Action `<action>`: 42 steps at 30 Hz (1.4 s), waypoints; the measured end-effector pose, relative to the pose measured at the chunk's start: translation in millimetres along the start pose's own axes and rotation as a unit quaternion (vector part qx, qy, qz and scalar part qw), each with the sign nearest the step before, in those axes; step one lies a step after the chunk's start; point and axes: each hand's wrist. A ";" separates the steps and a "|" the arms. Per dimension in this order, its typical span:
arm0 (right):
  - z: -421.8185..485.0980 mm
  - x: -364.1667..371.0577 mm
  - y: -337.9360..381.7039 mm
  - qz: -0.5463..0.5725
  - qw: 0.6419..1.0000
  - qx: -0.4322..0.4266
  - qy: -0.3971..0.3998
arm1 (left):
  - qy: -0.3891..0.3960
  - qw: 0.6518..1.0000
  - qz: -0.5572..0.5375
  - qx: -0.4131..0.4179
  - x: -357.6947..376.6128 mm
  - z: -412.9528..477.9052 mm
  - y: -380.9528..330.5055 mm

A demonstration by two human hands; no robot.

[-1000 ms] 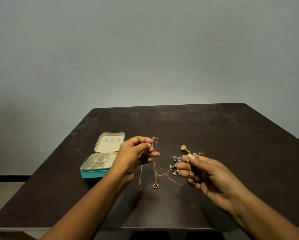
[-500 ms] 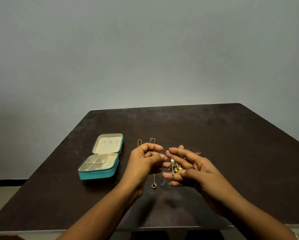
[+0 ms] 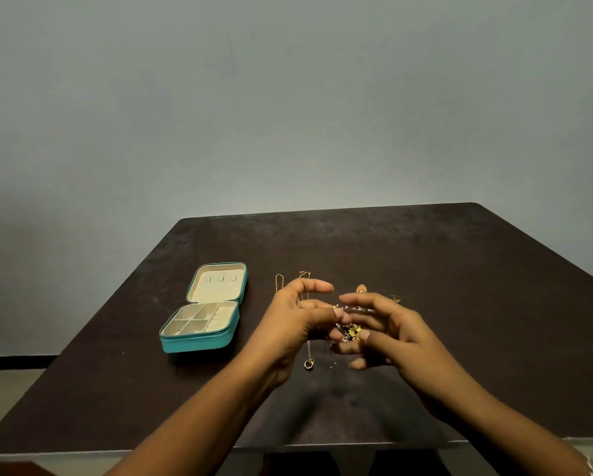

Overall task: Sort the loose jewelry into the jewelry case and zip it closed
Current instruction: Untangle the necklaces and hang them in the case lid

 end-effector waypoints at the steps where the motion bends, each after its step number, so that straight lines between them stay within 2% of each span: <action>1: 0.7 -1.9 -1.3 -0.006 1.000 0.002 -0.021 | 0.001 1.000 -0.002 0.004 0.0 -0.5 -2.0; 3: 2.2 -6.0 -4.3 -0.021 0.998 0.007 -0.052 | 0.009 1.000 -0.009 0.012 1.1 -2.0 -5.8; 5: 3.6 -7.7 -6.4 -0.005 0.999 0.011 -0.044 | 0.021 0.999 -0.020 0.015 2.4 -3.9 -8.6; 11: 6.8 -5.0 -13.1 0.198 0.978 0.057 0.024 | 0.066 0.996 -0.060 -0.003 6.1 -8.3 -13.4; 20: 9.8 -12.9 -18.7 0.299 0.950 0.081 -0.032 | -0.029 0.981 -0.193 -0.014 -5.0 -3.1 -22.8; 25: 12.8 -22.3 -16.8 0.363 0.928 0.077 -0.029 | -0.052 0.989 -0.125 -0.062 -6.6 -0.7 -14.1; 32: 13.3 -33.5 -8.0 0.389 0.919 0.066 -0.015 | 0.048 0.988 -0.025 -0.145 -2.4 -0.8 -3.8; 36: 14.9 -34.3 -8.5 0.397 0.914 0.081 -0.023 | 0.066 0.984 -0.108 -0.127 -2.9 0.7 -5.4; 42: 14.4 -32.9 -8.1 0.382 0.918 0.107 0.001 | 0.015 0.962 -0.261 -0.081 -7.2 5.2 -7.7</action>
Point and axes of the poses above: each hand's wrist, its own z-axis towards the middle knuckle, its own x-axis out of the palm, y = z × x, and after that the axes turned 7 degrees about y, right-handed
